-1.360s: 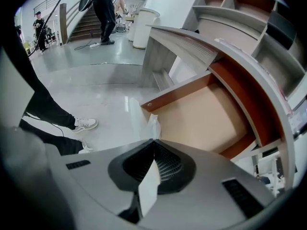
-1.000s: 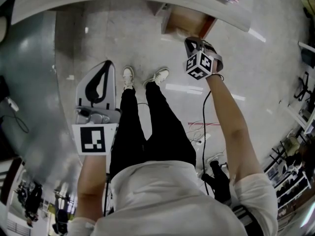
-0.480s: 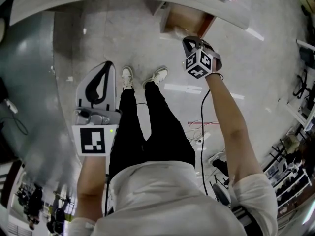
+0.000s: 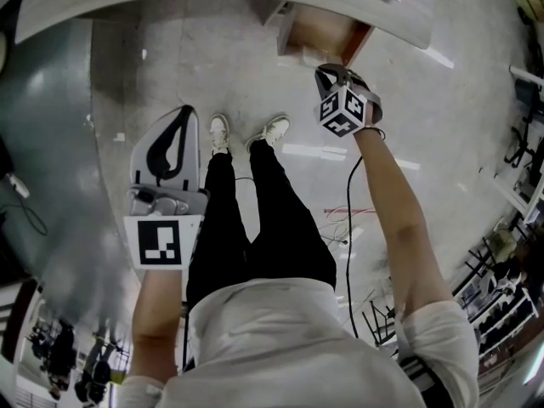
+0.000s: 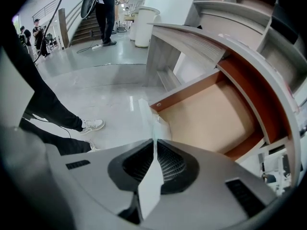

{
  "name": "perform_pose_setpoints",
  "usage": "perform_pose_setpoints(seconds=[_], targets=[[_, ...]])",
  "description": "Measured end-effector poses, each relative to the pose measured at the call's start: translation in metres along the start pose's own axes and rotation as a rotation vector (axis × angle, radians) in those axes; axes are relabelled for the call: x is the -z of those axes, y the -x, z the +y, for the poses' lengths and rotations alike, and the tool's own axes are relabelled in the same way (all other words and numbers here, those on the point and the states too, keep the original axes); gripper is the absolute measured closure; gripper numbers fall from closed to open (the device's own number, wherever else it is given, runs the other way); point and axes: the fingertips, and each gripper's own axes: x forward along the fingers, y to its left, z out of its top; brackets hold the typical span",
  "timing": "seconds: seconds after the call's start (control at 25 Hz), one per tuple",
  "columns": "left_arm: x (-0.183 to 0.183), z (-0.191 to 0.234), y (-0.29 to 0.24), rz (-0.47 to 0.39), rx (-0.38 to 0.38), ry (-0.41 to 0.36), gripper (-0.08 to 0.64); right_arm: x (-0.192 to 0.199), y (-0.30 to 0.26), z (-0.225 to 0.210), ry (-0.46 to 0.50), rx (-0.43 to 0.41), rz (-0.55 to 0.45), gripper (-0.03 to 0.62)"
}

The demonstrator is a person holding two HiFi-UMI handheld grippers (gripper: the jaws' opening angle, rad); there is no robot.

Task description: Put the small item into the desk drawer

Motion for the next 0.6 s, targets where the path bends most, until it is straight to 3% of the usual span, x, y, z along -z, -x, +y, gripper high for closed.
perform_pose_setpoints(seconds=[0.36,0.48,0.6], targets=[[-0.0007,0.0047,0.0024,-0.001,0.023,-0.008,0.543,-0.0003,0.0025,0.0028,-0.029,0.014,0.013,0.564],[-0.0045,0.0025,0.0068,-0.001,0.032,-0.013,0.543,0.0019,0.0088,0.0047,-0.037,0.022,0.023,0.478],[-0.0028,0.0033,0.007,0.004,0.041,-0.017,0.543,0.0052,0.0084,0.007,-0.05,0.034,0.03,0.44]])
